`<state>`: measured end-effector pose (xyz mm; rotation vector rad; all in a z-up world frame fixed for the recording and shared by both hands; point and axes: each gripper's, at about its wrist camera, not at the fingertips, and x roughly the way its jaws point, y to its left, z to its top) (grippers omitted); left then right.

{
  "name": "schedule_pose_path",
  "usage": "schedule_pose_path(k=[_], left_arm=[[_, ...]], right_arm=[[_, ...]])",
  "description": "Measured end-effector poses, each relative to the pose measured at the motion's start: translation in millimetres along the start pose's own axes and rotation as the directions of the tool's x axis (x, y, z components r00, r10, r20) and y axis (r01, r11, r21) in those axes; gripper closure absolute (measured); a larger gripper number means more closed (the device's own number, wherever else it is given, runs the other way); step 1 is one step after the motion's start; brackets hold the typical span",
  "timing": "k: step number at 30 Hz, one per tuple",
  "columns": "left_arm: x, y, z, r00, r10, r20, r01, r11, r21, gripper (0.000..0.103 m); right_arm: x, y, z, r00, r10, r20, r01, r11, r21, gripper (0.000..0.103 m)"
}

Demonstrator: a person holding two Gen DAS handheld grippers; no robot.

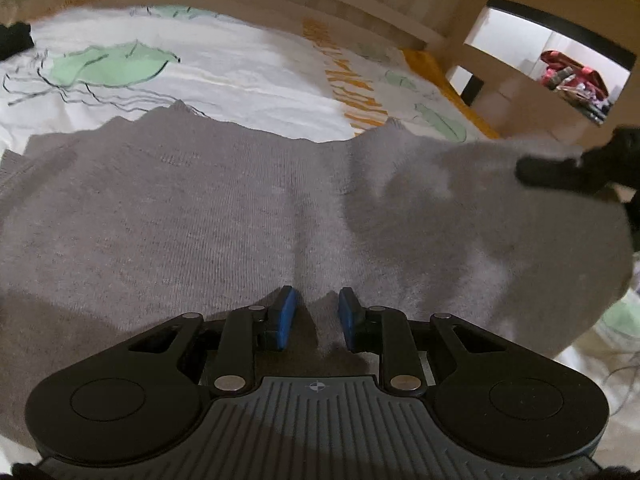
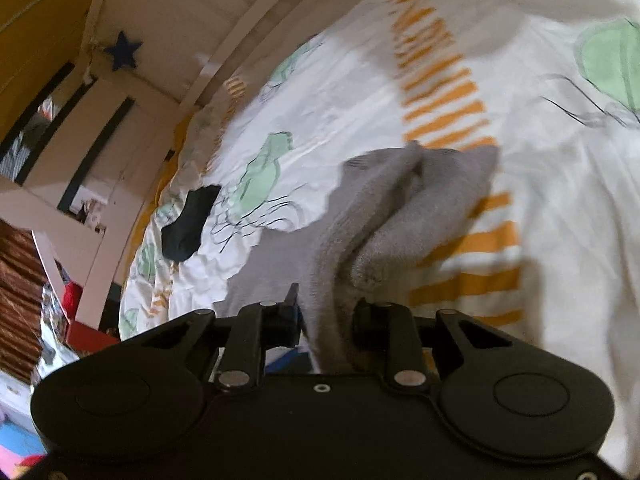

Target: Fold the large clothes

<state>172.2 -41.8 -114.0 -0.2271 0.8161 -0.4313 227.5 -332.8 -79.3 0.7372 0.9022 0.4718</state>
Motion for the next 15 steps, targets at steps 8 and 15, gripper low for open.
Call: schedule_pose_path(k=[8, 15], left_arm=[[-61, 44, 15, 0.996, 0.051, 0.074, -0.046, 0.997, -0.068, 0.077], [-115, 100, 28, 0.974, 0.165, 0.154, -0.139, 0.976, -0.166, 0.076]], right_arm=[[42, 80, 9, 0.998, 0.013, -0.054, -0.017, 0.998, -0.069, 0.069], [117, 130, -12, 0.988, 0.032, -0.149, -0.051, 0.99, -0.131, 0.069]])
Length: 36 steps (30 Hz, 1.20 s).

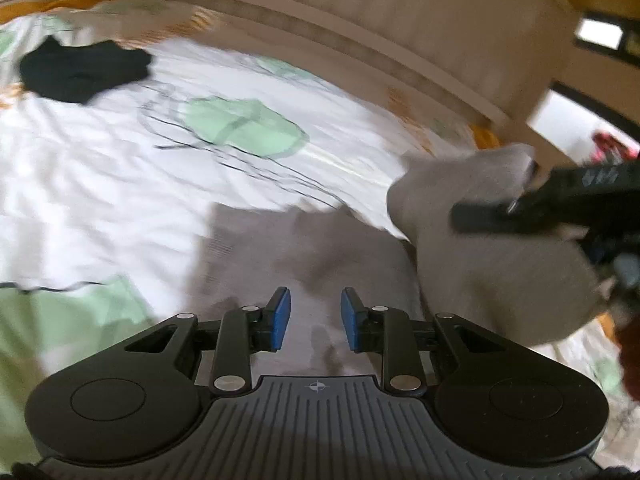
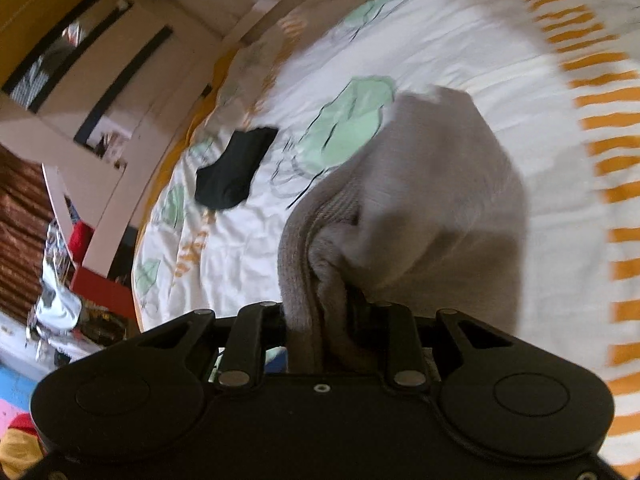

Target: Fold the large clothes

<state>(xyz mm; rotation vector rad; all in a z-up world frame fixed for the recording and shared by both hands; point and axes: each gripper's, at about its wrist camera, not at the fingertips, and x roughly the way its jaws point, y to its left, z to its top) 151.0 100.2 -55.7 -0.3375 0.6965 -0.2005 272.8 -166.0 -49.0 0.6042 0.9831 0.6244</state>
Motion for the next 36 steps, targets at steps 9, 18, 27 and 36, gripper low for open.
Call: schedule_pose_path(k=[9, 18, 27, 36], left_arm=[[-10, 61, 2, 0.999, 0.046, 0.007, -0.044, 0.979, -0.201, 0.075], [-19, 74, 0, 0.999, 0.028, 0.046, -0.015, 0.965, -0.263, 0.064], [-23, 62, -6, 0.997, -0.08, 0.003, 0.079, 0.97, -0.229, 0.047], [3, 44, -16, 0.977, -0.159, -0.145, 0.134, 0.976, -0.173, 0.048]], right_arm=[[96, 28, -35, 0.994, -0.04, -0.101, 0.035, 0.998, -0.051, 0.069], [108, 39, -41, 0.996, 0.061, -0.063, -0.067, 0.994, -0.083, 0.048], [29, 43, -32, 0.991, 0.087, 0.098, -0.067, 0.979, -0.193, 0.048], [-20, -2, -74, 0.956, -0.186, 0.229, 0.245, 0.933, -0.265, 0.045]])
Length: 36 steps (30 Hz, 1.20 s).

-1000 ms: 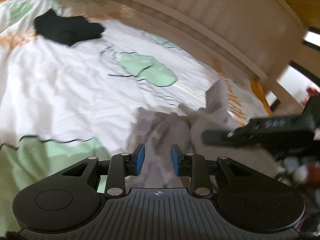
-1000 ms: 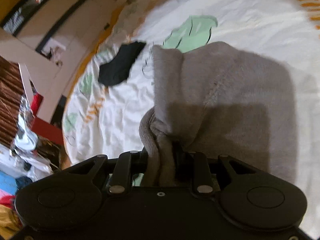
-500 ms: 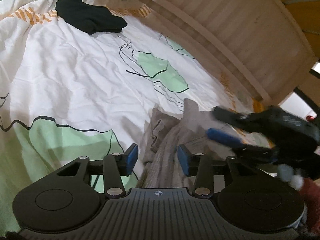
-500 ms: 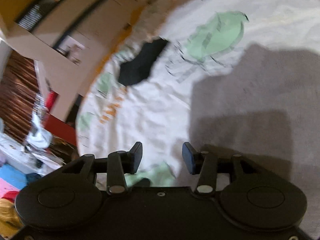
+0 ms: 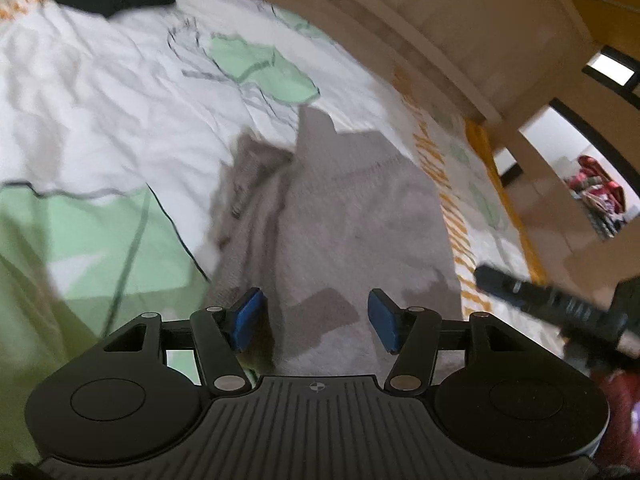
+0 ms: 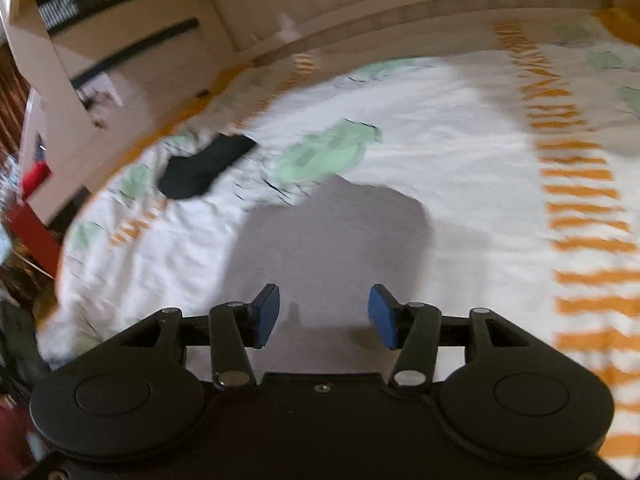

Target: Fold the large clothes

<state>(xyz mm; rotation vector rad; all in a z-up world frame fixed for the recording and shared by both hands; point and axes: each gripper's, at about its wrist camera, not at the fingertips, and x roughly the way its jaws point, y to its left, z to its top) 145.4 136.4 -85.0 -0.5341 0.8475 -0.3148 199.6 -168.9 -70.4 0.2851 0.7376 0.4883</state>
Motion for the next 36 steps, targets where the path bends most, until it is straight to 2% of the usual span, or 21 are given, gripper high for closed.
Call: schedule_pose_path(k=[2, 3, 4, 6, 9, 12, 14, 15, 18, 20, 21, 22, 24, 25, 27, 28, 30, 33, 36], left_arm=[[7, 3, -1, 1.0, -0.014, -0.027, 0.013, 1.0, -0.018, 0.052], [9, 4, -1, 0.999, -0.024, -0.028, 0.023, 0.999, -0.022, 0.077], [10, 4, -1, 0.999, -0.037, -0.019, 0.036, 0.999, -0.018, 0.096], [7, 1, 0, 0.999, -0.029, 0.017, 0.029, 1.0, 0.001, 0.097], [-10, -4, 8, 0.995, 0.005, 0.098, -0.01, 0.999, 0.048, 0.097], [-18, 3, 19, 0.993, 0.035, 0.113, -0.04, 0.998, 0.049, 0.097], [-15, 8, 21, 0.993, 0.073, 0.094, -0.078, 0.996, 0.05, 0.097], [-11, 11, 21, 0.992, 0.095, 0.078, -0.099, 0.994, 0.045, 0.097], [-1, 14, 18, 0.99, 0.141, 0.019, -0.141, 0.989, 0.047, 0.095], [-5, 10, 20, 0.989, 0.143, 0.036, -0.145, 0.988, 0.054, 0.094], [-9, 7, 22, 0.988, 0.147, 0.053, -0.151, 0.987, 0.063, 0.092], [-13, 1, 24, 0.985, 0.153, 0.075, -0.16, 0.984, 0.085, 0.082], [-21, -13, 30, 0.977, 0.173, 0.125, -0.191, 0.969, 0.155, 0.068], [-23, -20, 33, 0.973, 0.175, 0.149, -0.202, 0.96, 0.194, 0.064], [-22, -30, 42, 0.972, 0.164, 0.17, -0.203, 0.948, 0.244, 0.06], [-18, -33, 47, 0.974, 0.155, 0.167, -0.194, 0.948, 0.253, 0.056], [-5, -37, 55, 0.979, 0.139, 0.147, -0.174, 0.95, 0.26, 0.055], [26, -36, 71, 0.991, 0.116, 0.071, -0.13, 0.96, 0.246, 0.051], [49, -27, 81, 0.994, 0.105, 0.024, -0.108, 0.973, 0.202, 0.051]], right_arm=[[-5, -9, -13, 1.0, -0.025, -0.01, 0.025, 1.0, 0.013, 0.045], [-6, -12, -18, 0.999, -0.035, -0.014, 0.035, 0.999, 0.02, 0.045], [-8, -16, -23, 0.999, -0.042, -0.019, 0.043, 0.999, 0.029, 0.045], [-9, -22, -30, 0.998, -0.05, -0.023, 0.051, 0.997, 0.049, 0.045], [-10, -23, -37, 0.998, -0.057, -0.023, 0.058, 0.997, 0.052, 0.045], [-9, -14, -42, 0.998, -0.048, -0.033, 0.048, 0.999, 0.008, 0.051], [2, -1, -48, 0.997, -0.013, -0.073, 0.011, 1.0, -0.028, 0.059], [11, 9, -51, 0.996, -0.005, -0.093, 0.0, 0.998, -0.055, 0.058], [33, 41, -62, 0.992, -0.068, -0.104, 0.046, 0.978, -0.204, 0.052], [35, 49, -62, 0.991, -0.08, -0.108, 0.051, 0.967, -0.248, 0.046], [33, 49, -62, 0.991, -0.073, -0.111, 0.042, 0.965, -0.26, 0.045], [30, 48, -60, 0.991, -0.066, -0.113, 0.034, 0.962, -0.27, 0.045], [19, 40, -56, 0.994, -0.049, -0.101, 0.019, 0.962, -0.273, 0.045], [11, 36, -53, 0.996, -0.036, -0.079, 0.014, 0.964, -0.265, 0.045], [-3, 30, -46, 1.0, -0.018, -0.016, 0.014, 0.966, -0.26, 0.045], [-8, 27, -41, 1.0, -0.016, 0.018, 0.02, 0.965, -0.261, 0.045], [-11, 22, -32, 0.998, -0.022, 0.059, 0.037, 0.964, -0.262, 0.045], [-2, 15, -18, 0.996, -0.045, 0.082, 0.064, 0.966, -0.252, 0.048], [9, 7, -10, 0.995, -0.045, 0.085, 0.063, 0.974, -0.216, 0.048]])
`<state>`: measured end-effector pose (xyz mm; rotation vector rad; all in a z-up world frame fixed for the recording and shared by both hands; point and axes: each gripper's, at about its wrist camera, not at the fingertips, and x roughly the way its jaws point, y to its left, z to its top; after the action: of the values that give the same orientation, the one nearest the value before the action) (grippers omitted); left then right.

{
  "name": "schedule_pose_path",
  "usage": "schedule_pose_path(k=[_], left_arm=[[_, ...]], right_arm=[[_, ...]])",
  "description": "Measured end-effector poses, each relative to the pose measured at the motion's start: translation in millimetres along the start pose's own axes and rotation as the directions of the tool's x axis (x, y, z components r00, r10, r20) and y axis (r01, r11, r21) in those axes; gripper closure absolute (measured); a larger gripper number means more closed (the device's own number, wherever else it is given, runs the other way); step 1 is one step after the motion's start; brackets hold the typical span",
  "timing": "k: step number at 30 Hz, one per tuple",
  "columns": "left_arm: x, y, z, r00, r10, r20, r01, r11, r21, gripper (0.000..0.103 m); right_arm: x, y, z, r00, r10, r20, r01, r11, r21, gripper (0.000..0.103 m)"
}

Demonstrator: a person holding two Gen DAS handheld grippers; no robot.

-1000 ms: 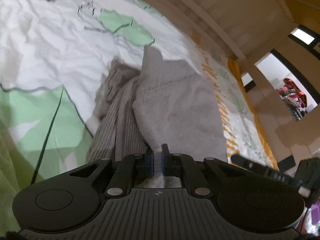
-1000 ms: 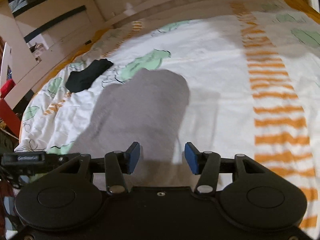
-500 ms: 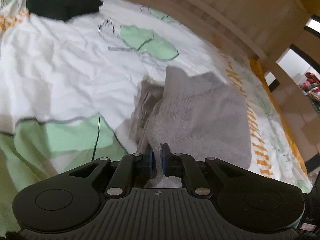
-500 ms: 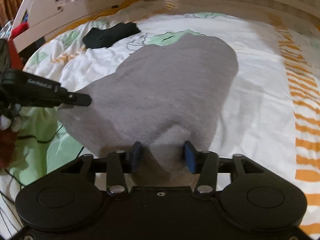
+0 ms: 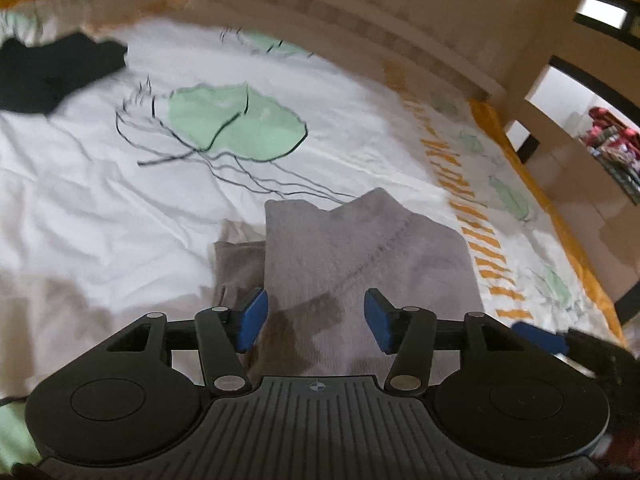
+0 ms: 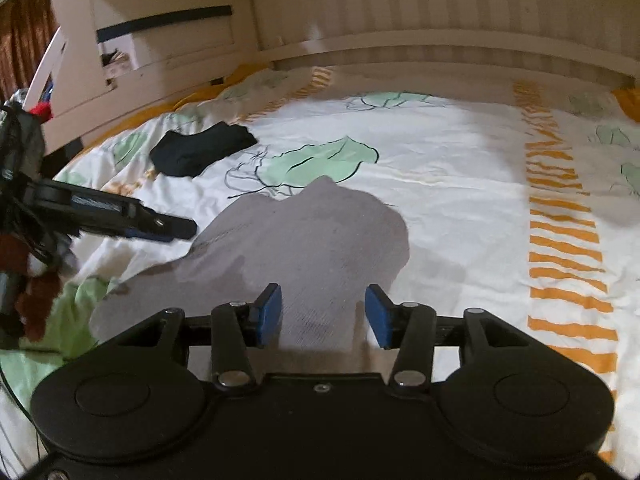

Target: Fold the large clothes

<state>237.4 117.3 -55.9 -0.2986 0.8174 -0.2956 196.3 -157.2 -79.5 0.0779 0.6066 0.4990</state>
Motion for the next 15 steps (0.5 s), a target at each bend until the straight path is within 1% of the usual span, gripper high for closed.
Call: schedule_pose_path(k=[3, 4, 5, 6, 7, 10, 11, 12, 13, 14, 15], left_arm=[[16, 11, 8, 0.999, -0.041, -0.015, 0.041, 0.998, -0.052, 0.053], [21, 15, 8, 0.997, -0.07, -0.02, 0.068, 0.995, -0.078, 0.069], [25, 19, 7, 0.995, -0.097, -0.015, 0.095, 0.99, -0.108, 0.089], [26, 21, 6, 0.994, -0.109, -0.01, 0.107, 0.987, -0.12, 0.095], [24, 22, 4, 0.994, -0.109, 0.005, 0.109, 0.987, -0.117, 0.095], [15, 22, 0, 0.997, -0.069, 0.047, 0.073, 0.993, -0.093, 0.095], [14, 24, -1, 0.997, -0.068, 0.045, 0.072, 0.993, -0.094, 0.095], [14, 25, -3, 0.997, -0.061, 0.044, 0.065, 0.993, -0.098, 0.095], [13, 26, -4, 0.997, -0.051, 0.049, 0.056, 0.994, -0.099, 0.095], [14, 27, -3, 0.998, -0.048, 0.049, 0.052, 0.994, -0.094, 0.094], [14, 28, -3, 0.998, -0.04, 0.051, 0.044, 0.995, -0.088, 0.094]], right_arm=[[5, -2, 0, 1.0, 0.0, 0.0, 0.0, 1.0, 0.002, 0.048], [7, -3, 0, 1.0, 0.0, -0.001, 0.0, 1.0, 0.001, 0.048], [8, -4, 1, 1.0, 0.001, -0.002, -0.001, 1.0, 0.004, 0.048], [9, -5, 0, 1.0, 0.002, -0.004, -0.002, 1.0, 0.008, 0.048], [10, -6, 0, 1.0, 0.002, -0.004, -0.002, 1.0, 0.012, 0.048], [8, -9, 0, 1.0, -0.019, 0.023, 0.018, 1.0, 0.019, 0.048], [7, -10, 3, 0.999, -0.03, 0.04, 0.029, 0.999, 0.025, 0.051], [8, -13, 5, 0.998, -0.039, 0.049, 0.037, 0.999, 0.031, 0.057], [12, -15, 9, 0.998, -0.046, 0.046, 0.044, 0.998, 0.037, 0.078], [18, -17, 11, 0.998, -0.047, 0.039, 0.045, 0.998, 0.043, 0.089], [25, -17, 13, 0.998, -0.046, 0.033, 0.044, 0.998, 0.045, 0.088]])
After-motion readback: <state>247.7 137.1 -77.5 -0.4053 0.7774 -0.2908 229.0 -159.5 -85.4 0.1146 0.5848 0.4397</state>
